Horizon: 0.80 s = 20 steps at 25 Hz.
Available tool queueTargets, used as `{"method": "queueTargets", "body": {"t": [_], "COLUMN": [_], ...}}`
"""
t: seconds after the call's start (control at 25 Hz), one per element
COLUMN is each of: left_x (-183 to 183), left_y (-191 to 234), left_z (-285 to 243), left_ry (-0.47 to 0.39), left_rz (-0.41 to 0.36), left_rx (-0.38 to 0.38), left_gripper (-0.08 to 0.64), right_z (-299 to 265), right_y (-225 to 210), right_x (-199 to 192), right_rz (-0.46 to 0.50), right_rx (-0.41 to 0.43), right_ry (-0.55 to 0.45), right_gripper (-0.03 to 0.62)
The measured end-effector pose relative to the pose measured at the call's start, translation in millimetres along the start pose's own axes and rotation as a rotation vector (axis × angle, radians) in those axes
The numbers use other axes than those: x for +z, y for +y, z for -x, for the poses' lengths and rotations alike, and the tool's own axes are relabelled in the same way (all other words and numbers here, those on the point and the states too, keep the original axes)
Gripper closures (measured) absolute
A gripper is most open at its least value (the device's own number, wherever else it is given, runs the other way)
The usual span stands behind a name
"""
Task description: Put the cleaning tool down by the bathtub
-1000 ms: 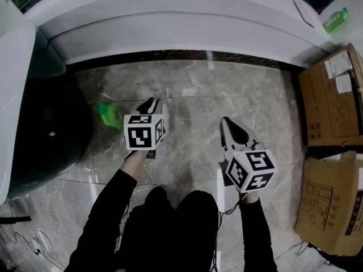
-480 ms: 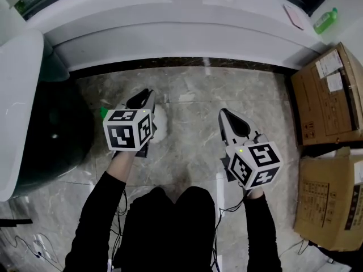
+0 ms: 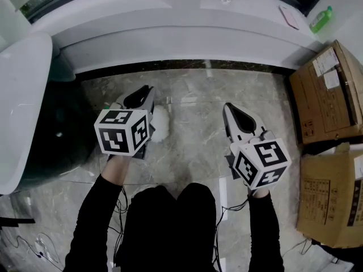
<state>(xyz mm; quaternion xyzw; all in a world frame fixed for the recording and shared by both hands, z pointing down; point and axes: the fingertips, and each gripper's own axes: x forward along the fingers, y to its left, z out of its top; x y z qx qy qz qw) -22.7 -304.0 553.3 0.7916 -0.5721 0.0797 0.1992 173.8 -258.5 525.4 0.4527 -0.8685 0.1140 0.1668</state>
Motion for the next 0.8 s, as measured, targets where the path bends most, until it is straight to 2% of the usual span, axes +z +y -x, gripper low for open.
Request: {"method": "queueTargets", "body": {"t": [0.32,0.6,0.8], "left_x": [23.4,40.8,56.3], "left_y": [-16.9,-33.1,-46.8], "left_z": [29.0,50.7,63.7], "left_ry": [-0.051,-0.086,-0.1], "left_rz": [0.0,-0.015,-0.019], "left_rx": [-0.038,-0.079,-0.106], "left_gripper": [0.492,0.492,0.492], "right_z": [26.4,47.8,59.5], "right_y": [9.3,15.3,16.9], "right_x": [25.8,48.2,63.5], "right_rz": [0.024,0.032,0.04], "right_rx": [-0.002,-0.002,-0.003], "right_ry": [-0.045,-0.123,-0.137], "right_gripper": [0.593,0.594,0.594]}}
